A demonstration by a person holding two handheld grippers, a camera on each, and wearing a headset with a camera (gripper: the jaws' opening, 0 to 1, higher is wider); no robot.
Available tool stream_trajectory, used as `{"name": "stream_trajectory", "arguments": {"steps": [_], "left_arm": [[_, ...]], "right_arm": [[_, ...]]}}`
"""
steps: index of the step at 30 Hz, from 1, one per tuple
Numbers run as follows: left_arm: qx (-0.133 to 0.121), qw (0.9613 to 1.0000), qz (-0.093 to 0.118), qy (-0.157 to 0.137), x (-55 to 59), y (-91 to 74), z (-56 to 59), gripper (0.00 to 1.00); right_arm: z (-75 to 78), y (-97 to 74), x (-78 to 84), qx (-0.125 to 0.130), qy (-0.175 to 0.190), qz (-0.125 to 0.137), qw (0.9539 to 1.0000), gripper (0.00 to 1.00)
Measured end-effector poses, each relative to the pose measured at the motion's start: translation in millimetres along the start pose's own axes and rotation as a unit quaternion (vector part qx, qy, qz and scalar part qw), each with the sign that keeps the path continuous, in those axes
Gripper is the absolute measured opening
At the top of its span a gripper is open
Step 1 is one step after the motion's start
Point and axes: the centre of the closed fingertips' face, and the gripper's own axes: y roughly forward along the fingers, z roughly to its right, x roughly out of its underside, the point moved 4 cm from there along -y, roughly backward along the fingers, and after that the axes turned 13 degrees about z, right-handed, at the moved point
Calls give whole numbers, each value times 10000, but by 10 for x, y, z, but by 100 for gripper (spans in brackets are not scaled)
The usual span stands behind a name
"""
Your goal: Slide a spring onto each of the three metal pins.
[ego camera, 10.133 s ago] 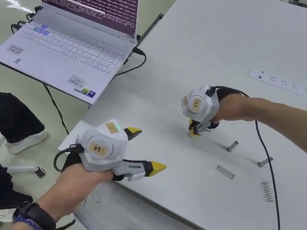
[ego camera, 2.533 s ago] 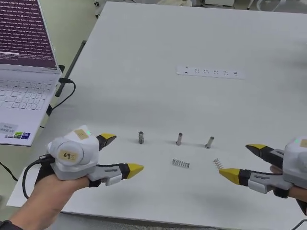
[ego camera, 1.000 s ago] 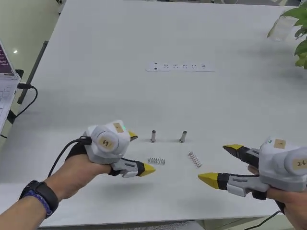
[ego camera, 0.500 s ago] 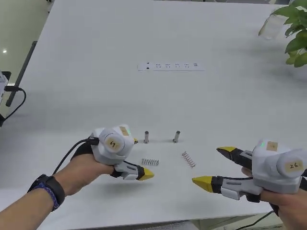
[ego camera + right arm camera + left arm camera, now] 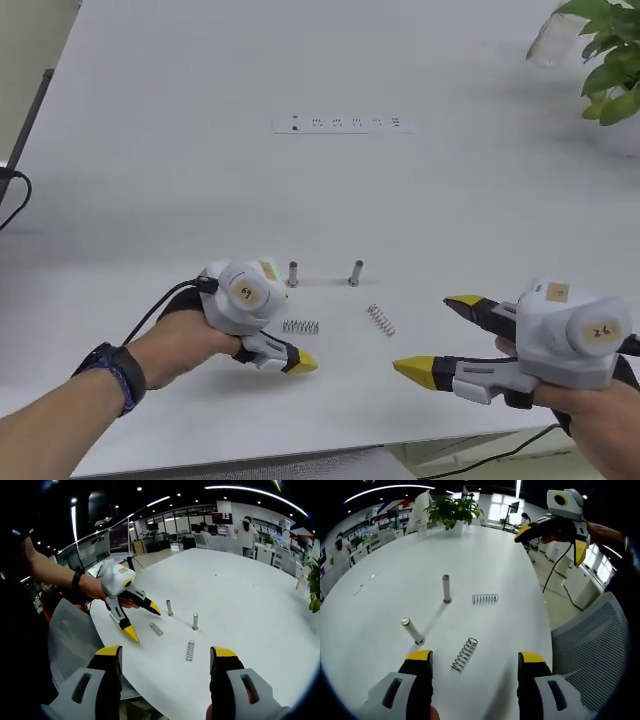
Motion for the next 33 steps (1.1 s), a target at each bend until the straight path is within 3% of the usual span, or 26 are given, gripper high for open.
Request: {"name": "stream_trajectory", "arguments": {"steps": [9, 14, 16, 29, 33], "left_arm": [[77, 9999, -147, 21, 72, 57, 21, 59], [61, 9994, -311, 106, 151, 80, 13, 51], [46, 9995, -294, 129, 129, 72, 10, 49], [-105, 9989, -285, 368, 125, 94, -68, 24], [-229, 9984, -300, 428, 138, 87, -76, 10]], "right_arm": [[6, 23, 0, -30, 1, -14, 10000, 71], [12, 41, -6, -54, 1, -11, 10000, 71], [14, 44, -7, -59, -4, -11, 10000, 71], [39, 44, -14, -64, 0, -6, 10000, 70], [34, 44, -14, -68, 1, -5, 10000, 70]]}}
